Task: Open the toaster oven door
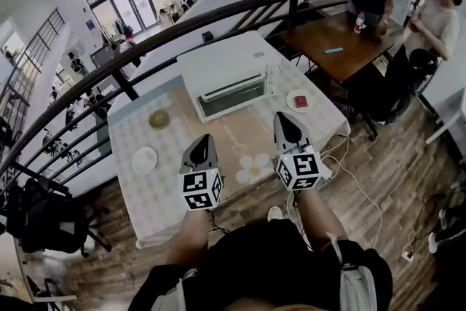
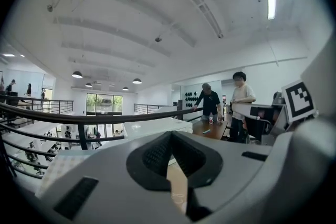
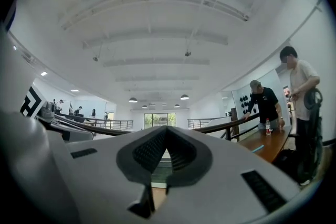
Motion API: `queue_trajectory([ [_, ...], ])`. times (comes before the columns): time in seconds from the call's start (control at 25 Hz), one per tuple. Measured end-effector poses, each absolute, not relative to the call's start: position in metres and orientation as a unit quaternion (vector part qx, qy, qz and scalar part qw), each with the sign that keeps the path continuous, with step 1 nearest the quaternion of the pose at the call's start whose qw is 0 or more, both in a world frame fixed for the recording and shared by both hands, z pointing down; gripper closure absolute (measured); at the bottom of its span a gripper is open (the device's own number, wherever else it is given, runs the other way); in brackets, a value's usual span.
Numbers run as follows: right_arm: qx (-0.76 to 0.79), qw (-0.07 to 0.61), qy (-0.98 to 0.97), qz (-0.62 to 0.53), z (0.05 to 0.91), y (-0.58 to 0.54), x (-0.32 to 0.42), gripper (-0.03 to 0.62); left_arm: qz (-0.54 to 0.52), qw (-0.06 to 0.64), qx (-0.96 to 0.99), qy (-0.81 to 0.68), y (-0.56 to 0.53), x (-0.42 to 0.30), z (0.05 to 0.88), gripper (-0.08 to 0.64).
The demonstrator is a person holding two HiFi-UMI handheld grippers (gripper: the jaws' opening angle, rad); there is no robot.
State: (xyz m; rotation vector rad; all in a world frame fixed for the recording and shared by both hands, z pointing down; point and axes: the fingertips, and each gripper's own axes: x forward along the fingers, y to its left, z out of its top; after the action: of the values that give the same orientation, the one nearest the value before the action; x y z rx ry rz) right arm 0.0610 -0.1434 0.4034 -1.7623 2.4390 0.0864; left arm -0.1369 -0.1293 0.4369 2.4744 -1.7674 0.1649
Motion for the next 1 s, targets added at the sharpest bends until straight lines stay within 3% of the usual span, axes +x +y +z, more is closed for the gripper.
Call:
queue_trajectory([
  [0.48,-0.534,0.055,0.843,0.0,0.418,-0.258,0.113,0.589,0.064,0.064,0.774,-0.627,-0.217,-0.08,0.445,0.548],
  [1.0,-0.532,0.037,0.844,-0.048,0.446,-0.334,0.12,0.589,0.074,0.083,0.747,-0.655,-0.262,-0.096,0.458,0.548],
])
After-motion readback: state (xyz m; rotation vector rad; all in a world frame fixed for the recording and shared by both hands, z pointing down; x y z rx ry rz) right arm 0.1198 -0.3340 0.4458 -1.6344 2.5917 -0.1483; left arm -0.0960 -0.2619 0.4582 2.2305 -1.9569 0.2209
